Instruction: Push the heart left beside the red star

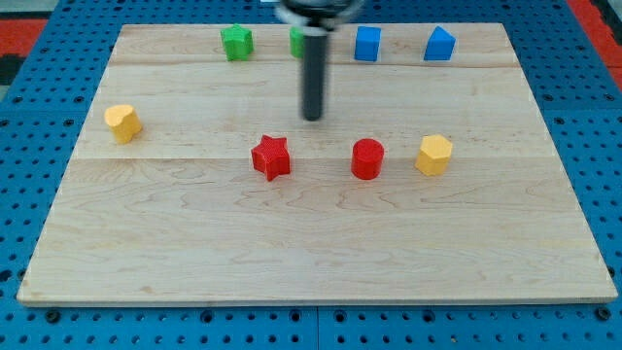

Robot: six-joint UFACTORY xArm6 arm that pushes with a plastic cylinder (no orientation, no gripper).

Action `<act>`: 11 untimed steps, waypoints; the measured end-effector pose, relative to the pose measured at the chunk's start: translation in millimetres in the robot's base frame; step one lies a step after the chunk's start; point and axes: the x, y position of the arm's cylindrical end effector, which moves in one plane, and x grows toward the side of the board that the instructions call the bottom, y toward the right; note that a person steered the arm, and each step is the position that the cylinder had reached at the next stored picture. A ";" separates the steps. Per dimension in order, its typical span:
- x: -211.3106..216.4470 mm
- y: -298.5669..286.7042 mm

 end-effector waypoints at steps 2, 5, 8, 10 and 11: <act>-36.5 -137.7; 35.4 -192.4; 65.7 -189.8; 69.7 -183.8; 109.6 -205.4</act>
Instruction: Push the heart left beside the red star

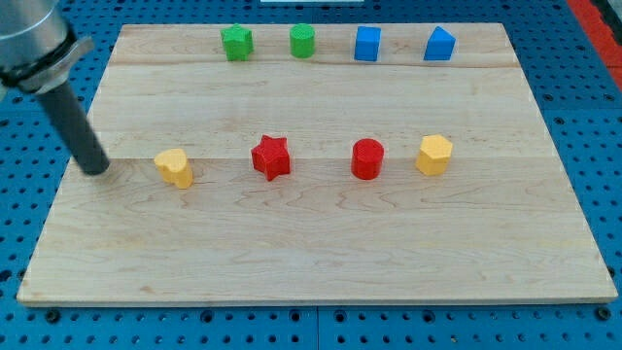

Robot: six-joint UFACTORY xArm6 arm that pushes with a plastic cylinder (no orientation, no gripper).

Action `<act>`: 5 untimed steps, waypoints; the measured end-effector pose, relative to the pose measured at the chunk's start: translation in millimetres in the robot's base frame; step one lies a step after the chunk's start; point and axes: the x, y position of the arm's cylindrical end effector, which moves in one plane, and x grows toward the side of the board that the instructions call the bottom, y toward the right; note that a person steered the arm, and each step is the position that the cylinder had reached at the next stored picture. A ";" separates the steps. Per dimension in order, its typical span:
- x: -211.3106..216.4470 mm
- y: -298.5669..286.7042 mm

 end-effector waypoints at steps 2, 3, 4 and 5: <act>15.1 117.7; 8.6 93.9; 9.8 74.0; 32.0 69.8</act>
